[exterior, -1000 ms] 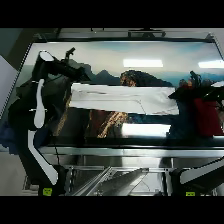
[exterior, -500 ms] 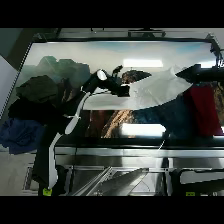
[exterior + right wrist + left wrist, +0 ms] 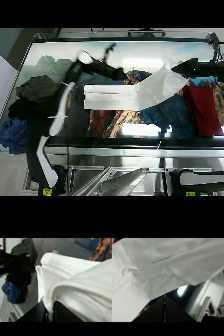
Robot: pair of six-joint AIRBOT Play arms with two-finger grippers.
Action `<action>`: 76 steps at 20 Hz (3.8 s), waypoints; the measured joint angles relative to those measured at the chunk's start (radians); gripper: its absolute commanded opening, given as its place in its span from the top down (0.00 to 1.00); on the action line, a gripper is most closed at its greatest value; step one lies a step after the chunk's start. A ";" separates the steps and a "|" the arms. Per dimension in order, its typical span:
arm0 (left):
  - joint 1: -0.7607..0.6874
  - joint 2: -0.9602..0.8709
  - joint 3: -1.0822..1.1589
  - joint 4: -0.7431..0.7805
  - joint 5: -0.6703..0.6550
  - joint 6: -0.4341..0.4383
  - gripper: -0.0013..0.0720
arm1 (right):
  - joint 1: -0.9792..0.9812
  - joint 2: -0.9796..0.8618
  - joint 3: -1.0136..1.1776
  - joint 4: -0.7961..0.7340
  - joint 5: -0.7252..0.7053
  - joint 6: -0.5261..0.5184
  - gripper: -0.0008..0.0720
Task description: Fold the shirts.
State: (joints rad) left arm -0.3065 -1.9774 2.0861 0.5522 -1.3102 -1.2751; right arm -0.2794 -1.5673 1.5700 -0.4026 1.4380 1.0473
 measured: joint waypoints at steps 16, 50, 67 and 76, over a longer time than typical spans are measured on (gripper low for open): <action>0.504 0.512 -0.376 -0.744 -0.363 0.306 0.96 | 1.026 -0.348 0.021 0.016 -1.222 -0.124 0.38; 0.454 0.525 -0.470 -0.763 -0.445 0.343 0.96 | 0.350 -0.340 0.147 0.102 -0.445 0.130 0.96; 0.452 0.525 -0.470 -0.763 -0.444 0.357 0.96 | -0.230 0.221 -0.024 -1.040 -0.129 1.209 0.96; 0.452 0.525 -0.470 -0.762 -0.449 0.360 0.96 | -0.332 0.380 -0.494 -1.334 -0.151 1.299 0.09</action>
State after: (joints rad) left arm 0.1455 -1.4521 1.6161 -0.2096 -1.7592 -0.9154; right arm -0.6117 -1.1873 1.0756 -1.7367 1.2865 2.3459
